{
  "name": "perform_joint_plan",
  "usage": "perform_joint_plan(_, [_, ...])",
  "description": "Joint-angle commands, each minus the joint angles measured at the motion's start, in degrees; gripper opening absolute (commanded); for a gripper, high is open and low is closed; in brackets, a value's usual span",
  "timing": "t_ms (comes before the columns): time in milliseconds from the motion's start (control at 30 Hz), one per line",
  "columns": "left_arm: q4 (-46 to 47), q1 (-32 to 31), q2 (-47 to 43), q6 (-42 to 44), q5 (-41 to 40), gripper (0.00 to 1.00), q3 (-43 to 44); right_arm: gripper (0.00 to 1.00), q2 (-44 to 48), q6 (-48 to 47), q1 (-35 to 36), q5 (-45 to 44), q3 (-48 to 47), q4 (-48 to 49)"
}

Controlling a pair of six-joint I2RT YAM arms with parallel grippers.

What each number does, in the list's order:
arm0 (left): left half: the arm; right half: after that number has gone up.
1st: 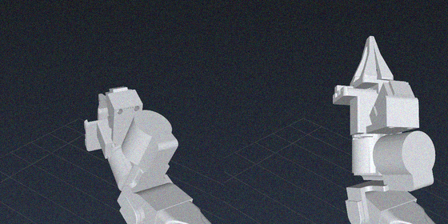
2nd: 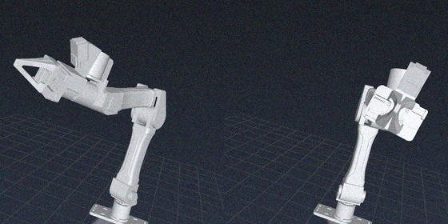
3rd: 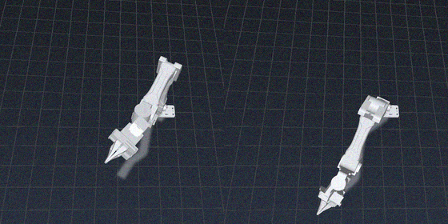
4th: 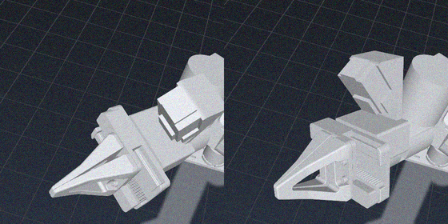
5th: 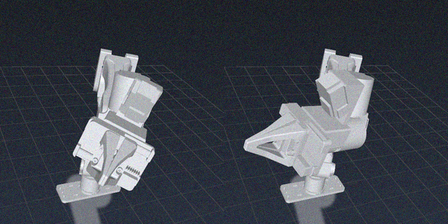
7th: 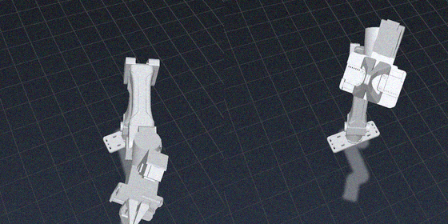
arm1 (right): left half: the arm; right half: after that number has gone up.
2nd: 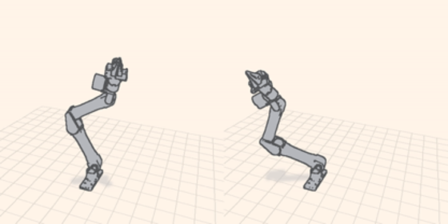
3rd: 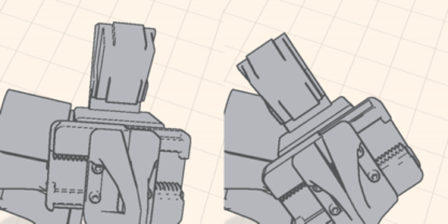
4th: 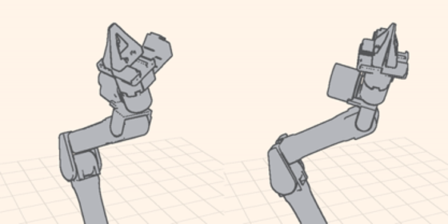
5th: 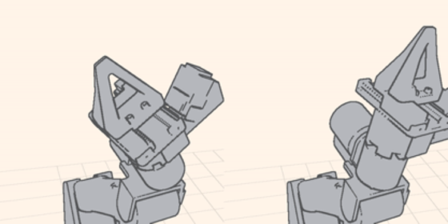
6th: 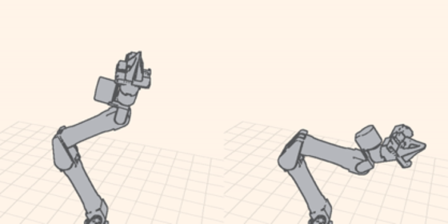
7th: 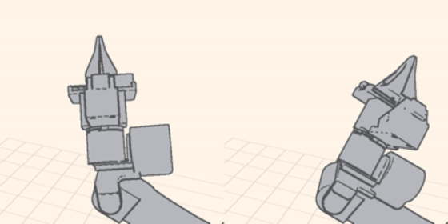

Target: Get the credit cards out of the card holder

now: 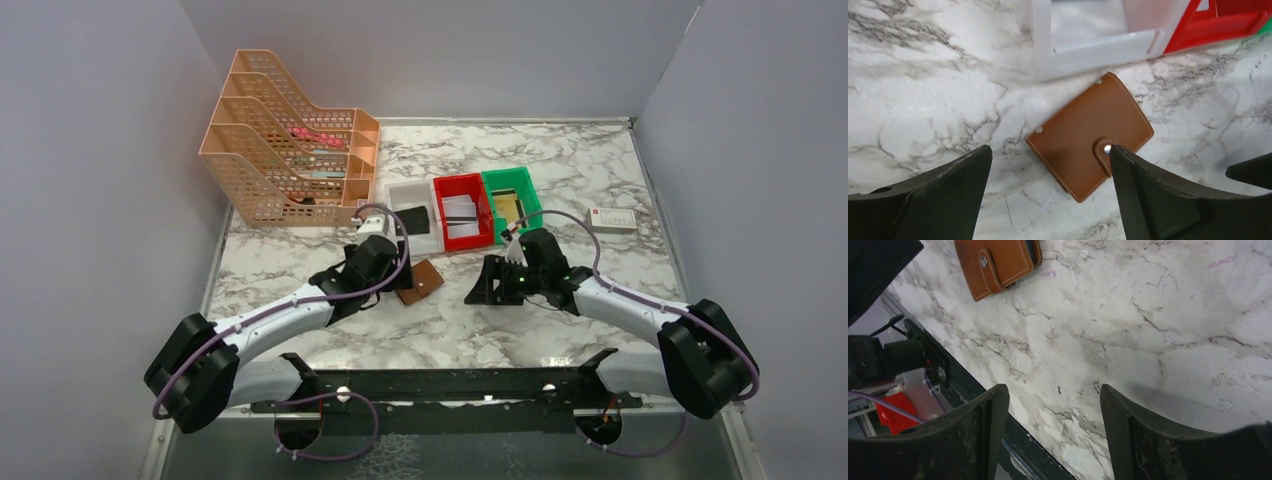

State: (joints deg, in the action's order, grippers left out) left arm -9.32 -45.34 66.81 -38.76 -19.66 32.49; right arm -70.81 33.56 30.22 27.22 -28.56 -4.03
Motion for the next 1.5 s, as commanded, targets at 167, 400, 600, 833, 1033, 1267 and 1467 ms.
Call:
perform_joint_plan(167, [12.03, 5.53, 10.18, 13.47, 16.03, 0.86, 1.63, 0.71, 0.02, 7.07, 1.51, -7.69, 1.16, 7.21])
perform_joint_plan(400, [13.83, 4.8, 11.99, 12.51, 22.07, 0.65, -1.14, 0.71, -1.82, 5.42, 1.51, -8.33, 0.08, 4.88])
perform_joint_plan(600, [21.03, -1.98, 12.75, 8.99, 29.34, 0.54, -5.7, 0.71, -4.18, 5.21, 1.51, -8.9, -0.89, 4.11])
perform_joint_plan(833, [24.99, -9.79, 14.72, 2.55, 24.66, 0.49, -7.29, 0.66, -7.02, 2.16, 1.73, -9.38, -3.02, 2.54])
perform_joint_plan(1033, [22.67, -14.09, 13.53, 0.79, 18.13, 0.55, -5.12, 0.59, -6.35, -1.26, 4.72, -16.34, -5.13, -1.77])
perform_joint_plan(1267, [17.13, -14.07, 7.14, -3.26, 6.2, 0.7, -7.53, 0.61, -4.66, -5.17, 9.42, -25.49, -9.23, -7.01])
perform_joint_plan(1467, [11.37, -12.91, 7.22, -3.97, 2.38, 0.73, -5.53, 0.57, -7.73, -5.85, 15.91, -32.3, -13.66, -8.63])
